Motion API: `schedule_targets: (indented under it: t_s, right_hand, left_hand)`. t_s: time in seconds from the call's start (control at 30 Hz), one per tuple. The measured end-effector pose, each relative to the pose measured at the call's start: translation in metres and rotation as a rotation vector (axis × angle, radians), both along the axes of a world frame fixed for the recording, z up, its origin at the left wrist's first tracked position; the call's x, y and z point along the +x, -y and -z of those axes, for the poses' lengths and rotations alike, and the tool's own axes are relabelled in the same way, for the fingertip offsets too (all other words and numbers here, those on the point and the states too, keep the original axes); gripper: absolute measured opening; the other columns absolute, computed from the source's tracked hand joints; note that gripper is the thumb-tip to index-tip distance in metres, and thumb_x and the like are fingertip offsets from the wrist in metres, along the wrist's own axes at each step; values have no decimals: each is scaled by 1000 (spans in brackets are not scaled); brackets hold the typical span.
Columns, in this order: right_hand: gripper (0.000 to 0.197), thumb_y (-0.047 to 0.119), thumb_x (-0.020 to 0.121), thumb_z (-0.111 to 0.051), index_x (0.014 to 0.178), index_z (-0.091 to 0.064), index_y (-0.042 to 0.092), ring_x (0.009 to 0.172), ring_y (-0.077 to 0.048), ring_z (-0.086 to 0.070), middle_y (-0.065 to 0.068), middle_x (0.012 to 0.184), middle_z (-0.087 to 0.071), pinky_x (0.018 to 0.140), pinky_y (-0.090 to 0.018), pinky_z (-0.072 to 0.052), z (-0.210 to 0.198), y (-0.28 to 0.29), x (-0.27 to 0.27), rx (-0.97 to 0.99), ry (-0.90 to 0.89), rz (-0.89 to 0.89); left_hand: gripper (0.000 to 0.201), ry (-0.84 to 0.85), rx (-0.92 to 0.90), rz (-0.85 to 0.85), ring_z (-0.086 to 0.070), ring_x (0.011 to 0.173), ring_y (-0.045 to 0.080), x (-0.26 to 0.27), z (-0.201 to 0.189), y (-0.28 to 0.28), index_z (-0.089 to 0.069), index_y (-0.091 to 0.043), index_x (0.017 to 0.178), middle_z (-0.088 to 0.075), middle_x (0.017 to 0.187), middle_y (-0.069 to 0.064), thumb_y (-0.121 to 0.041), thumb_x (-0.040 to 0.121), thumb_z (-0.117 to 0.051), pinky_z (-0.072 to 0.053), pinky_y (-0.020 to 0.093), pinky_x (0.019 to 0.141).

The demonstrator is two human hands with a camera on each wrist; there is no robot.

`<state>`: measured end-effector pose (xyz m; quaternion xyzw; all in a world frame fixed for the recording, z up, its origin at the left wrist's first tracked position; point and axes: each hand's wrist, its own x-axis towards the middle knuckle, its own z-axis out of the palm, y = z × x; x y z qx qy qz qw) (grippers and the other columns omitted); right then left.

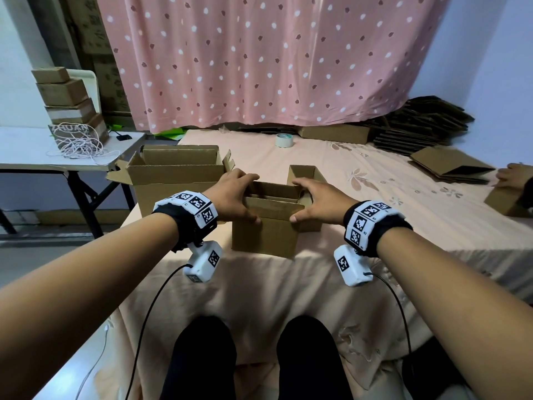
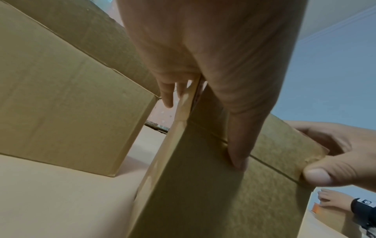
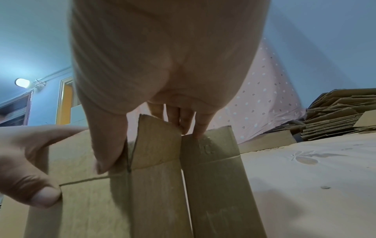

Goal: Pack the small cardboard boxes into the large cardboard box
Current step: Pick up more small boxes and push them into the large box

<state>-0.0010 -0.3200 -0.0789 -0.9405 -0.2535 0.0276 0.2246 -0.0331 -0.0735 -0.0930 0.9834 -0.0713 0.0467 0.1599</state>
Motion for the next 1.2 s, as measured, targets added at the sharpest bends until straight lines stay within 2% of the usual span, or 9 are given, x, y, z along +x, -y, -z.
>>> schedule_targets:
  t_s: [0.27,0.4,0.5,0.8,1.07,1.2]
  right_hand:
    - [105,29,72,-90,157,-30,15,148,-20,-31,-5,162,-29,112,-21,-25,10,0,2,46,8,0]
    - [107,31,70,-92,156,-31,16,146,-22,-36,-6,160,-32,116,-28,-30,12,0,4,43,9,6]
    - [106,29,70,-92,156,-31,17,145,-24,-36,-8,160,-33,114,-28,-31,11,1,4,36,7,6]
    - [113,26,68,-93,158,-24,24,145,-27,-37,-9,161,-32,118,-37,-34,10,2,2,73,-4,-2]
    - [114,25,69,-93,158,-23,23,145,-27,-37,-11,160,-33,117,-34,-34,8,2,2,65,10,-17]
    - [114,26,68,-93,158,-24,21,145,-25,-37,-9,160,-33,116,-32,-34,7,2,5,67,20,-16]
  left_hand:
    - [113,-17,-55,1,-42,137,26,-3,2,-2,-30,-19,156,-36,147,5,-48,66,-91,-41,42,116]
    - [113,-17,-90,-1,-46,134,25,-4,1,-2,-30,-15,156,-36,147,5,-45,66,-92,-42,36,114]
    - [109,-20,-98,-8,-46,134,24,-4,-1,-1,-34,-15,154,-39,145,5,-44,66,-93,-42,34,112]
    - [96,-16,-82,-13,-49,128,25,-6,-3,1,-44,-17,145,-45,137,6,-42,66,-93,-45,35,105]
    - [93,-1,-97,-16,-50,124,24,-7,-4,-1,-47,-18,142,-46,135,5,-41,65,-93,-47,34,100]
    - [94,20,-93,-13,-50,121,23,-7,-8,-3,-49,-18,141,-48,130,4,-44,63,-94,-48,36,102]
